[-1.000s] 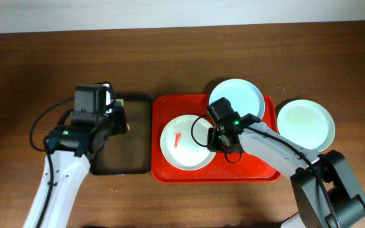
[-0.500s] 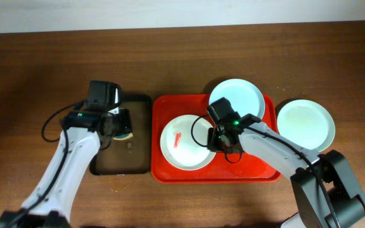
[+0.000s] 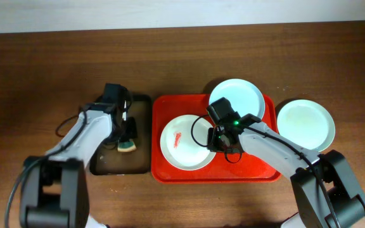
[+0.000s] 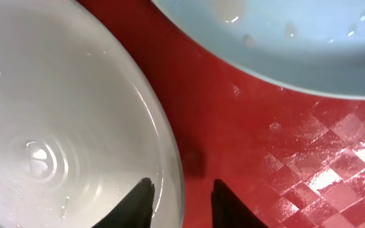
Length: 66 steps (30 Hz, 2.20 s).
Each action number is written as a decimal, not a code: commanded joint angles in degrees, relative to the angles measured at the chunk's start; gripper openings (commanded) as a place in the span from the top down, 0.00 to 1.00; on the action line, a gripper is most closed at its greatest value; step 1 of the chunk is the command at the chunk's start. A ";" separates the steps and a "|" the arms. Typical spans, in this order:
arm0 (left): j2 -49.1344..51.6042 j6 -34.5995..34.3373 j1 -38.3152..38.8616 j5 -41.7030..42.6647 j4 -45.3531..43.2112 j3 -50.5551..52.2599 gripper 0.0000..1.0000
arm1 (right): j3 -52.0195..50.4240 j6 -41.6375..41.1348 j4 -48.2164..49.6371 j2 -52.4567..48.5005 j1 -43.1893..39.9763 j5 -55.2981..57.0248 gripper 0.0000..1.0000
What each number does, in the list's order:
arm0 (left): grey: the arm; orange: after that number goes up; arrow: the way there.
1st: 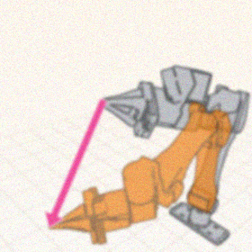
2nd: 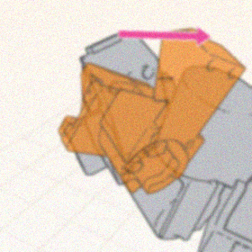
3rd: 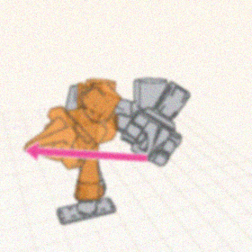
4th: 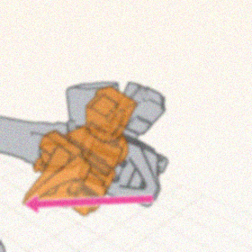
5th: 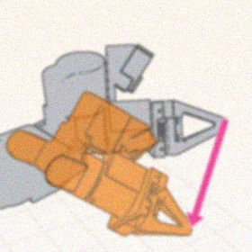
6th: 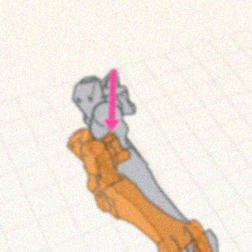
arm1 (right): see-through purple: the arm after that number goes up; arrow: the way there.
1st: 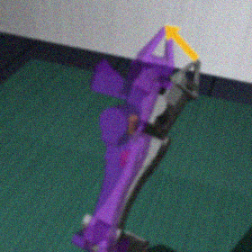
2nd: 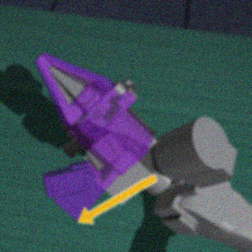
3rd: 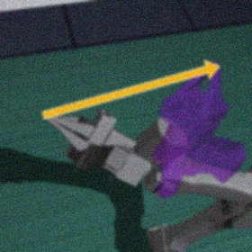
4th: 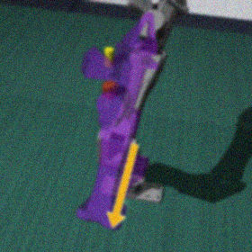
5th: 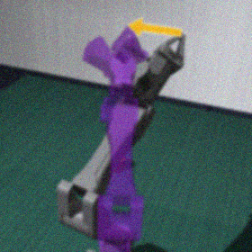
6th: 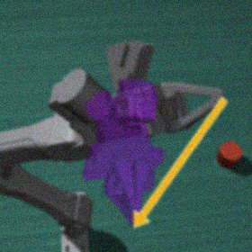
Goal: Clean dirty plates on tray and stack at the side
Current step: 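Lower the left gripper and grasp the green sponge again, then carry the sponge with the left gripper onto the held white plate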
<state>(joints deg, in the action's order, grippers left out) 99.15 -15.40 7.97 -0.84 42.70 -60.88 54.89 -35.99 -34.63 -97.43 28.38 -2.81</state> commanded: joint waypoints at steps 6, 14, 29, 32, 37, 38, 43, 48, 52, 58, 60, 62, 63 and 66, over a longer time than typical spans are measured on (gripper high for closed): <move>-29.90 1.64 2.16 -0.68 5.33 -1.03 1.00 | -0.37 -0.31 -0.02 0.17 0.48 0.11 0.62; -29.33 1.62 2.16 -0.63 5.27 -1.03 1.00 | -0.37 -0.31 -0.02 0.17 0.48 0.11 0.64; -23.10 0.68 2.16 -0.39 4.48 -1.03 1.00 | -0.37 0.61 2.95 0.17 0.48 0.07 0.96; -17.79 0.72 2.16 4.24 2.93 -1.38 1.00 | -0.37 0.61 2.95 0.17 0.48 -0.07 0.96; -4.37 3.15 2.21 5.40 14.56 -18.10 1.00 | -0.37 0.59 2.99 0.17 0.48 -2.10 0.96; -1.60 3.15 2.71 5.75 17.16 -21.18 1.00 | -0.37 0.59 2.99 0.17 0.48 -2.14 0.96; 6.99 3.13 10.67 7.72 16.61 -21.62 1.00 | -0.37 1.22 2.99 -0.02 0.48 -2.10 0.96; 12.76 3.06 17.53 7.72 14.21 -21.62 1.00 | -0.37 1.22 2.99 -0.90 0.48 -2.08 0.96; 15.02 0.17 20.20 7.65 12.17 -21.62 1.00 | -0.37 1.22 3.02 -1.31 0.48 -2.08 0.96; 18.73 -5.44 21.35 4.02 9.73 -21.55 1.00 | -0.37 1.22 2.97 -1.31 0.48 -2.08 0.96; 21.09 -5.64 21.68 4.13 9.14 -21.35 1.00 | -0.37 1.22 2.97 -1.31 0.48 -2.08 0.96; 23.19 -4.42 22.40 8.15 9.44 -21.35 1.00 | -0.37 1.22 2.95 -1.31 0.48 -2.08 0.96; 23.74 -0.11 22.67 13.53 9.46 -21.33 1.00 | -0.37 1.22 2.95 -1.31 0.48 -2.10 0.96; 21.44 4.90 21.35 24.33 9.86 -21.42 1.00 | -0.37 1.22 2.93 -1.31 0.48 -2.10 0.96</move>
<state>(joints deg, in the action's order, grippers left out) 118.67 -15.97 29.28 8.91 52.64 -83.22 54.83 -35.29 -31.81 -97.97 28.45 -4.51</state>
